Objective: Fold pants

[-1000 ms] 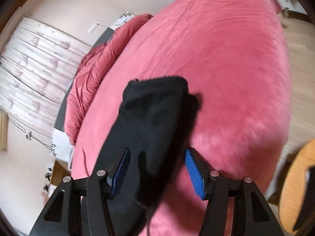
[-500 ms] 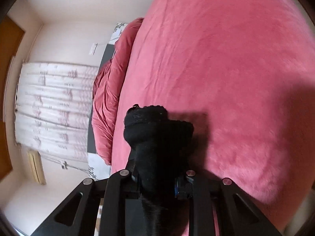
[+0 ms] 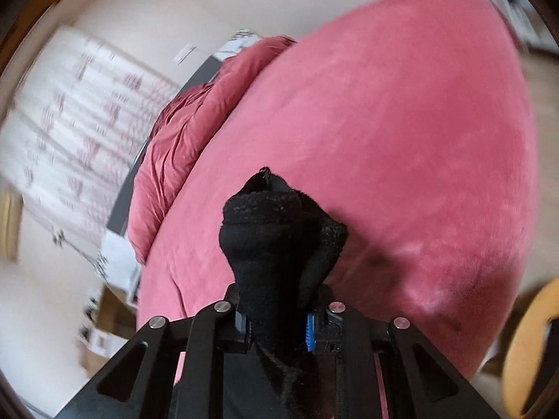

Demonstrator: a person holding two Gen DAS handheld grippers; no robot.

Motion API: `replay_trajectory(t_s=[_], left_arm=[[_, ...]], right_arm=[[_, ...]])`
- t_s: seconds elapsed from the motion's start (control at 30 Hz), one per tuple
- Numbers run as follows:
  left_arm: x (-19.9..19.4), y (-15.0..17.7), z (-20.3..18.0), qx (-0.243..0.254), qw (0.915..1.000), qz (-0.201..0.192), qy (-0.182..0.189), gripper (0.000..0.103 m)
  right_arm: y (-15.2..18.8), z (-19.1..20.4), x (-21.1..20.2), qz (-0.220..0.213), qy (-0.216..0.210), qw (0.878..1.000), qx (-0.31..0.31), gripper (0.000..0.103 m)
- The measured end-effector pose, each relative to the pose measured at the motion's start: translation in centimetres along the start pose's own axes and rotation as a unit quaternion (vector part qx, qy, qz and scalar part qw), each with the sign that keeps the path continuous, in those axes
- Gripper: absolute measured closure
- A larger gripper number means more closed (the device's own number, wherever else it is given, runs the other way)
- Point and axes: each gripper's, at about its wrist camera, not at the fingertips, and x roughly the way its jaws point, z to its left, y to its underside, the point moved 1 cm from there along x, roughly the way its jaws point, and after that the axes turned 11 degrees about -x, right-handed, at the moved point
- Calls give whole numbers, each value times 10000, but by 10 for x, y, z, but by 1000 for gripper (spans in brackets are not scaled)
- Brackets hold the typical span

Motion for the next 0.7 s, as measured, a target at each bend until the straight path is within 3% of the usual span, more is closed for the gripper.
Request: replay_trajectory(t_s=[0.3,0.5,0.7], left_arm=[[-19,-2,28,-176,9997,-134,-71,75],[-34,3,52,-322,9991,-238,-130,75],[-40,6,68,-461,9984,-314,-130,75]], right_arm=[[7,75,-38,-199,-96,9966,-789,83],[18,114,-52,-246,-201,9949,-958,83],[46,161,-64,-138,-264,9874,-1556,83]])
